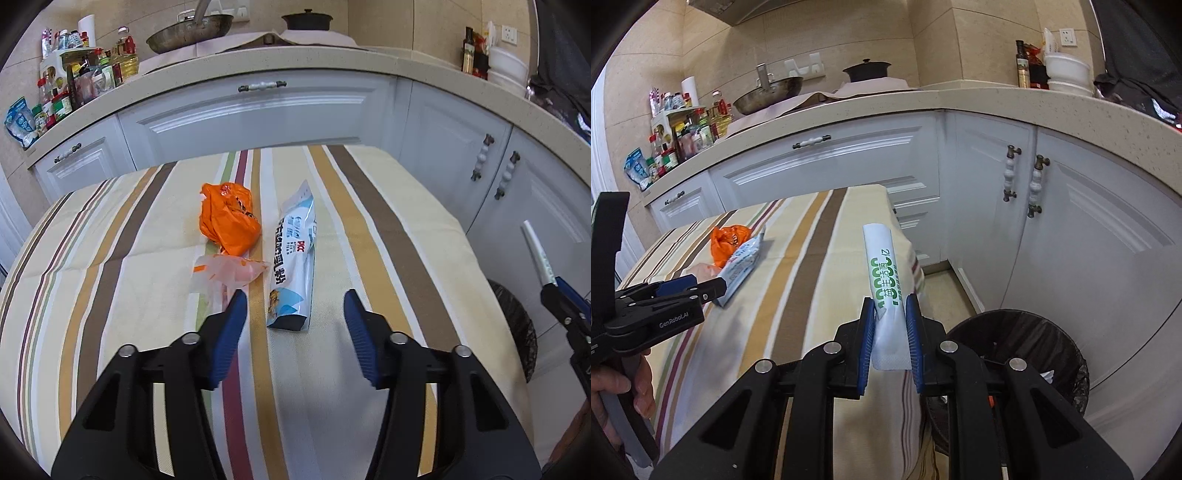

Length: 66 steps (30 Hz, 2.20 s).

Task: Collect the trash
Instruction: 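Grasp the white-blue snack packet with the left gripper while the right holds the tube, then carry both items over the bin and open both grippers to drop them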

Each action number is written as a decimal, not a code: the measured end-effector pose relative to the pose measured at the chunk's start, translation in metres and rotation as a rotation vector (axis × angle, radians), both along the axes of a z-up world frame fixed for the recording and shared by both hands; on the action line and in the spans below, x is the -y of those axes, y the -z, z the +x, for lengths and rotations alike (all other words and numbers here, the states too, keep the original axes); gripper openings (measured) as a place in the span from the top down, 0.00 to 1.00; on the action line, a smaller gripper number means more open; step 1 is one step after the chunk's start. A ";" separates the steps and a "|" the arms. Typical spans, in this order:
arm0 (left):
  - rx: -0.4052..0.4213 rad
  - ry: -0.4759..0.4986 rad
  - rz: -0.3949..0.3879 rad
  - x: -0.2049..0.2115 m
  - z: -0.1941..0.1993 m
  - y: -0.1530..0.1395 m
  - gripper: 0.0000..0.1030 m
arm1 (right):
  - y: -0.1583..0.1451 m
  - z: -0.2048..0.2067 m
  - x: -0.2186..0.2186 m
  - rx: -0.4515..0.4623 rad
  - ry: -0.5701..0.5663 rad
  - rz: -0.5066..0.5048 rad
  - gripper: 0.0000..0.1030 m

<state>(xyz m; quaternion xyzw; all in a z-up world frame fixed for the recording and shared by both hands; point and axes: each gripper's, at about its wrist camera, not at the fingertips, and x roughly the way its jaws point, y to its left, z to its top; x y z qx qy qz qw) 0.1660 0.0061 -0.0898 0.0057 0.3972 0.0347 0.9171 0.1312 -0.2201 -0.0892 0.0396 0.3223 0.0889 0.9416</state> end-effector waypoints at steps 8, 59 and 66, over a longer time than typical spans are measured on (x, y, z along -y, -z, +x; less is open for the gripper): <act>-0.048 -0.005 0.013 0.005 0.011 0.017 0.80 | 0.015 0.005 0.019 -0.027 0.014 0.026 0.82; 0.038 0.434 0.108 0.237 -0.043 0.012 0.65 | 0.044 -0.028 0.156 -0.038 0.285 -0.074 0.59; 0.030 0.387 0.083 0.221 -0.041 0.011 0.64 | 0.046 -0.033 0.155 -0.048 0.299 -0.062 0.56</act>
